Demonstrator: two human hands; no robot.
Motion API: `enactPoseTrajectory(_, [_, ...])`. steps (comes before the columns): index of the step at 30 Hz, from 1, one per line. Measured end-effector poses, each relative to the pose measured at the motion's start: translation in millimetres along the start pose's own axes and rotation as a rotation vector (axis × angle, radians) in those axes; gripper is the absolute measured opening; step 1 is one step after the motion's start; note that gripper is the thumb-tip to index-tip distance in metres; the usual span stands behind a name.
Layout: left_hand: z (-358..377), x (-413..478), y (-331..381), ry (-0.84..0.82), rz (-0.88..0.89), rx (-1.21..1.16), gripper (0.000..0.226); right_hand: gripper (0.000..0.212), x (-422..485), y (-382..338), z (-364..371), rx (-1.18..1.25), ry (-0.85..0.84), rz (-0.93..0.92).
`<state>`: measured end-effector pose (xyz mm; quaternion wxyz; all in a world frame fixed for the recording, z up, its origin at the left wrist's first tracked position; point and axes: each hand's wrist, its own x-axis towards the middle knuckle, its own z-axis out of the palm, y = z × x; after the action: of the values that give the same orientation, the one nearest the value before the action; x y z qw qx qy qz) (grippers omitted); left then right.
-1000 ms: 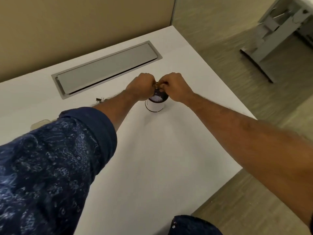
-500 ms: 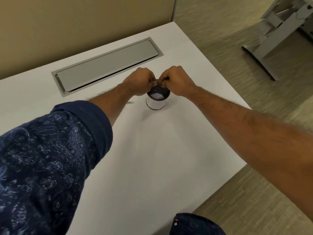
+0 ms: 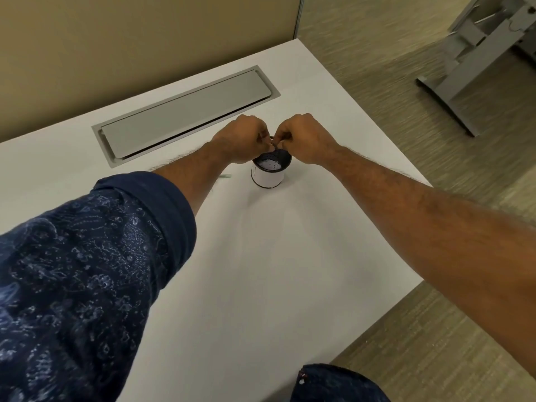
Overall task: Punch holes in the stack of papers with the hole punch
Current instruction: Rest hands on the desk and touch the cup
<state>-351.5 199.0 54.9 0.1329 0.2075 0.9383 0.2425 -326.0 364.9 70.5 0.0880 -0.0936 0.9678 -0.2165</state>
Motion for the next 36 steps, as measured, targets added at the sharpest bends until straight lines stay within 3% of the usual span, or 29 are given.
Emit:
enactPoseTrajectory(3, [0,-5,-2,-0.004,0.002,-0.038,0.025,0.027,-1,3,0,0.133,0.004,0.098])
enactPoseTrajectory(5, [-1,-11,-3,0.015,-0.021,-0.148,0.027,0.025,-5,3,-2,0.482,0.014,0.241])
enactPoseTrajectory(8, [-4,-22,0,0.017,-0.126,-0.534,0.028,0.023,-16,3,-8,0.888,-0.031,0.389])
enactPoseTrajectory(13, [-7,-44,3,-0.053,-0.274,-1.028,0.042,0.058,-33,1,-12,1.344,-0.145,0.460])
enactPoseTrajectory(17, [-4,-69,-2,-0.050,-0.356,-1.298,0.053,0.073,-48,-7,-7,1.554,-0.156,0.469])
enactPoseTrajectory(22, [2,-110,-11,-0.045,-0.398,-1.415,0.059,0.077,-70,-26,17,1.610,-0.188,0.460])
enactPoseTrajectory(28, [19,-169,-33,-0.009,-0.464,-1.390,0.062,0.075,-95,-57,64,1.610,-0.238,0.471])
enactPoseTrajectory(33, [39,-224,-58,-0.001,-0.531,-1.201,0.056,0.070,-118,-90,112,1.385,-0.339,0.486])
enactPoseTrajectory(36, [48,-258,-73,0.036,-0.531,-1.023,0.047,0.055,-132,-108,138,1.161,-0.329,0.430])
